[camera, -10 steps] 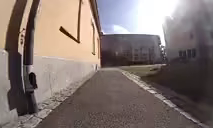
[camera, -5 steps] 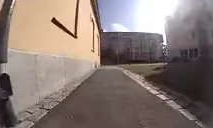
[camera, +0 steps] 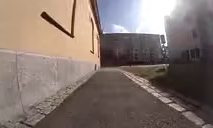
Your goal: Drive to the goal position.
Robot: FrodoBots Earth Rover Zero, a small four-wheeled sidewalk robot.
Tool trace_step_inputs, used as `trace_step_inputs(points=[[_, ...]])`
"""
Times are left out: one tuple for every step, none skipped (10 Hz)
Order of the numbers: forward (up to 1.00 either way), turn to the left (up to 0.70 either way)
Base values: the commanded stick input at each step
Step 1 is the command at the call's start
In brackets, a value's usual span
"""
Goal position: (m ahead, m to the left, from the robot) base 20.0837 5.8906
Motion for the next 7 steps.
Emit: trace_step_inputs(points=[[0.7, 0.0], [0.7, 0.0], [0.7, 0.0], [0.7, 0.0], [0.7, 0.0], [0.7, 0.0], [0.7, 0.0]])
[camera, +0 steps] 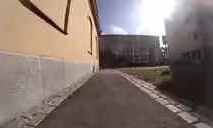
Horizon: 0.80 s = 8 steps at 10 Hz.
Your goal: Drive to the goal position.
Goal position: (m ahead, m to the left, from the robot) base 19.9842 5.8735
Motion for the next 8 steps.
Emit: trace_step_inputs(points=[[0.7, 0.0], [0.7, 0.0], [0.7, 0.0], [0.7, 0.0], [0.7, 0.0], [0.7, 0.0], [0.7, 0.0], [0.7, 0.0]])
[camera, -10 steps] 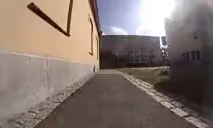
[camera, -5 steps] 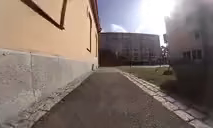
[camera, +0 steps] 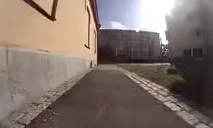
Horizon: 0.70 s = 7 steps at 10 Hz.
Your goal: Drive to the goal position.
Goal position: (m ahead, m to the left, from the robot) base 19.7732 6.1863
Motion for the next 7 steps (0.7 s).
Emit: trace_step_inputs(points=[[0.7, 0.0], [0.7, 0.0], [0.7, 0.0], [0.7, 0.0], [0.7, 0.0], [0.7, 0.0], [0.7, 0.0]])
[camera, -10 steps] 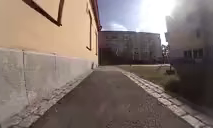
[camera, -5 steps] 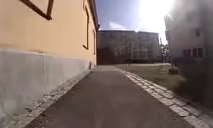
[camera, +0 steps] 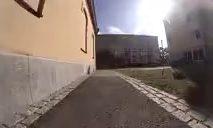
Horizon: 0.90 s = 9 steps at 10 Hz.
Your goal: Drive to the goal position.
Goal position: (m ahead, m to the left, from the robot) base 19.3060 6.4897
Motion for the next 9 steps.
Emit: trace_step_inputs(points=[[0.7, 0.0], [0.7, 0.0], [0.7, 0.0], [0.7, 0.0], [0.7, 0.0], [0.7, 0.0], [0.7, 0.0], [0.7, 0.0], [0.7, 0.0]])
